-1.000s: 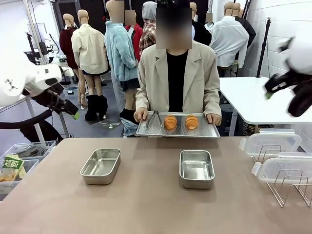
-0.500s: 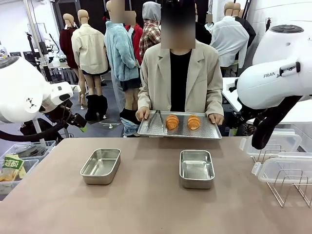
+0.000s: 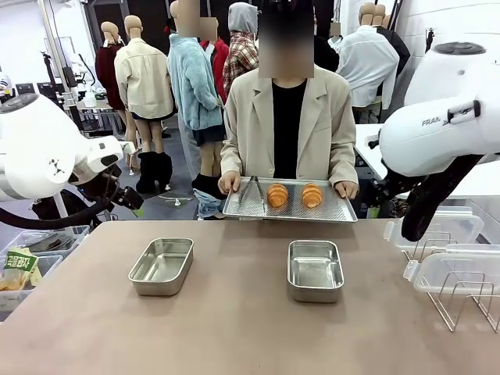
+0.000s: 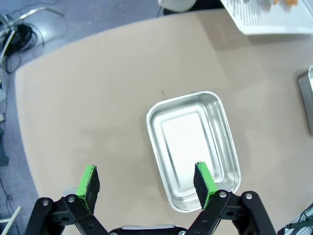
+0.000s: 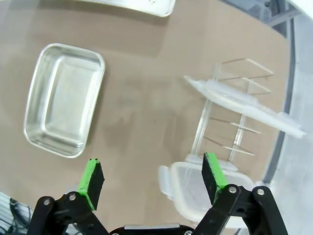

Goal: Place the bread in airtight containers.
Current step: Lift both Airtight Container.

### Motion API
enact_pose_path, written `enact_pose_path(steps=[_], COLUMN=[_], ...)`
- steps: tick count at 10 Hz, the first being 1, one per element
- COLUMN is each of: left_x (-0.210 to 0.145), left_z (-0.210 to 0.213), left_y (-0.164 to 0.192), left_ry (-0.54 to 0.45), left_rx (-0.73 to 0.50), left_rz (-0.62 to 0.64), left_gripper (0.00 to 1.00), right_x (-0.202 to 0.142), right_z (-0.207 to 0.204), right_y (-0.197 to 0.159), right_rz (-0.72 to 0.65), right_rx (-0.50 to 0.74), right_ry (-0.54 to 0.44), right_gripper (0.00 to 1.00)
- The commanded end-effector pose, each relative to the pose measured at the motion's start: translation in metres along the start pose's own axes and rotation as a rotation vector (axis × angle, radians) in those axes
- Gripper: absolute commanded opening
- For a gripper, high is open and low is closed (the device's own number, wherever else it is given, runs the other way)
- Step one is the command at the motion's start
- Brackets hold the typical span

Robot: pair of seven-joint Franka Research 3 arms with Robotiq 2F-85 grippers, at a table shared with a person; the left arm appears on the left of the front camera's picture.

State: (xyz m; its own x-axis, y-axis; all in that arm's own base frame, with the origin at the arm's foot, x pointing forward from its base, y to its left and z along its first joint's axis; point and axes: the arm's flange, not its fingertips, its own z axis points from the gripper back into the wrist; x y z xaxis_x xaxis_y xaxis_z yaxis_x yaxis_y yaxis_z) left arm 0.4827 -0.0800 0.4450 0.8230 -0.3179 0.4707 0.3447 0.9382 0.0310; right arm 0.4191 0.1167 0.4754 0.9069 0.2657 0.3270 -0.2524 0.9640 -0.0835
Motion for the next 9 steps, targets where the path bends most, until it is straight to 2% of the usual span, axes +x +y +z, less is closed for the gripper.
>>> enact_pose_path(steps=[1,3,5,9], left_x=[0.009,-0.001,-0.014,-0.031], left_z=[-0.026,-0.051,-0.072,-0.106], left_y=[-0.012,-0.022,-0.021,-0.015], left_ry=[0.077,0.158,0.173,0.226], left_rx=[-0.051,-0.098,-0.122,-0.021], left_rz=[0.022,0.075,0.15,0.203], left_gripper=[1.0,1.0,1.0,1.0], right_x=[0.015,0.02,0.025,0.019], right_z=[-0.032,-0.06,-0.096,-0.153], right_y=[0.043,0.068,0.074,0.081], right_rz=[-0.004,-0.004,-0.05,-0.081], right_rx=[0.011,0.03,-0.032,0.039], right_ry=[0.007,0.015,0.015,0.118], right_gripper=[1.0,1.0,1.0,1.0])
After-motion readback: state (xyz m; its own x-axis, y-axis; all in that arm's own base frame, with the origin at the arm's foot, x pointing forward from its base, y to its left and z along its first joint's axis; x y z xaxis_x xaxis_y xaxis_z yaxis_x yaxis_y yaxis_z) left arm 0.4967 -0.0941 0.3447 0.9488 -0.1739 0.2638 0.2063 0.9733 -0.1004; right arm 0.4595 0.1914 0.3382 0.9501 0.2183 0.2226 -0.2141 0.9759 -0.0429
